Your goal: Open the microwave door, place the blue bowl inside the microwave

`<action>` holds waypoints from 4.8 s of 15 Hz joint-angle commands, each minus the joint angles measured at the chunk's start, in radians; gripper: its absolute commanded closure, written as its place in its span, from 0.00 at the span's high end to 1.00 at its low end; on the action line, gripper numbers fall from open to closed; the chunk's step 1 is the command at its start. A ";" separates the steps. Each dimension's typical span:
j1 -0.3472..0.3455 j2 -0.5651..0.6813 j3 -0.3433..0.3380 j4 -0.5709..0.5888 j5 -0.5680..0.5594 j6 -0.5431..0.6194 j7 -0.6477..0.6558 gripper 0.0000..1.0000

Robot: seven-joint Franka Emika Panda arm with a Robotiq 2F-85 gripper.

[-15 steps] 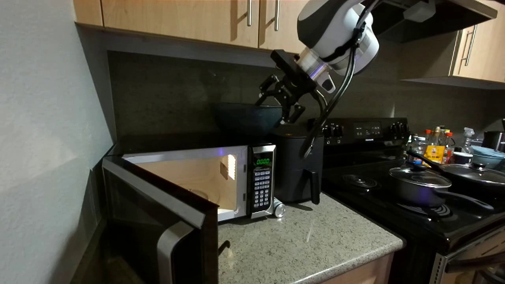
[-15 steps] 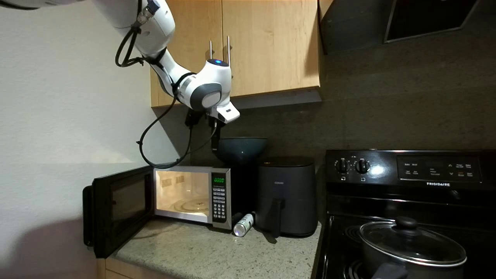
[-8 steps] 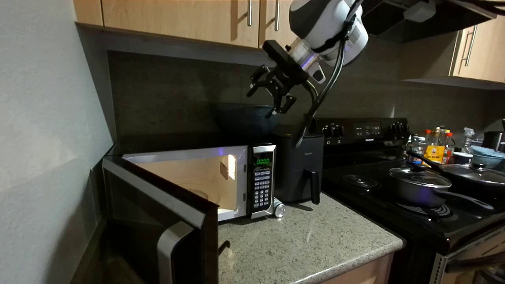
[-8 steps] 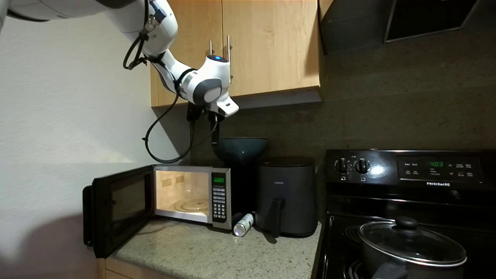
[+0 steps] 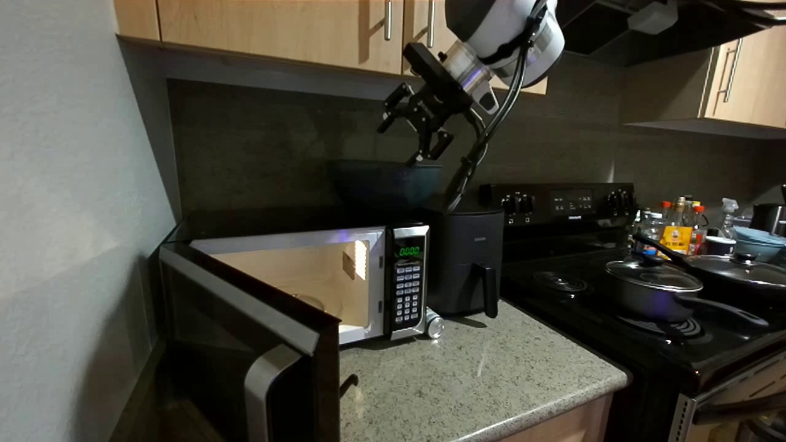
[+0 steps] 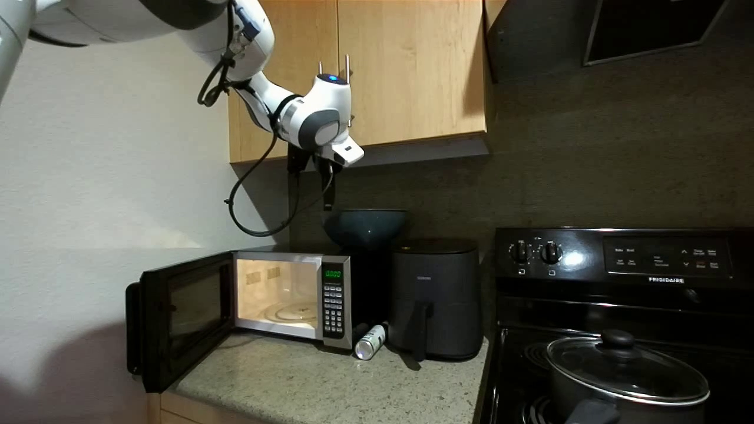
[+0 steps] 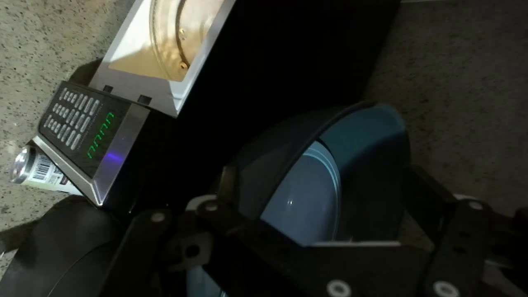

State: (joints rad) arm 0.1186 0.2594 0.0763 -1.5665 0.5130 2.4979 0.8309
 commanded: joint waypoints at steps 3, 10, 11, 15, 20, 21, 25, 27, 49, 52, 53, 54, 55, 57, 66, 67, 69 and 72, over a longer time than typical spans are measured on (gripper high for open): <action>-0.009 0.077 -0.018 0.103 -0.027 -0.014 0.056 1.00; -0.011 0.088 -0.021 0.093 -0.027 -0.067 0.135 1.00; -0.013 0.088 -0.019 0.090 -0.024 -0.087 0.138 1.00; -0.021 0.104 -0.015 0.097 -0.008 -0.178 0.156 1.00; -0.034 0.119 -0.016 0.117 -0.001 -0.286 0.180 1.00; -0.038 0.120 -0.015 0.119 0.002 -0.297 0.177 0.75; -0.045 0.104 -0.009 0.113 0.006 -0.308 0.143 0.53; -0.033 0.088 0.010 0.045 0.013 -0.258 0.087 0.39; 0.071 0.021 0.048 -0.156 -0.108 -0.594 -0.196 0.06; 0.078 0.043 0.049 -0.153 -0.097 -0.580 -0.217 0.07; 0.080 0.045 0.050 -0.153 -0.097 -0.580 -0.217 0.07; 0.084 0.047 0.051 -0.153 -0.097 -0.580 -0.217 0.07; 0.085 0.047 0.052 -0.153 -0.097 -0.580 -0.217 0.07; 0.083 0.055 0.053 -0.150 -0.089 -0.583 -0.220 0.06; 0.090 0.170 0.038 -0.131 -0.100 -0.553 -0.203 0.06; 0.092 0.179 0.035 -0.129 -0.102 -0.533 -0.201 0.06; 0.097 0.191 0.029 -0.132 -0.102 -0.450 -0.202 0.06; 0.100 0.209 0.030 -0.133 -0.098 -0.337 -0.201 0.06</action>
State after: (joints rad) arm 0.2095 0.4633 0.1088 -1.7153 0.4173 2.0816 0.6150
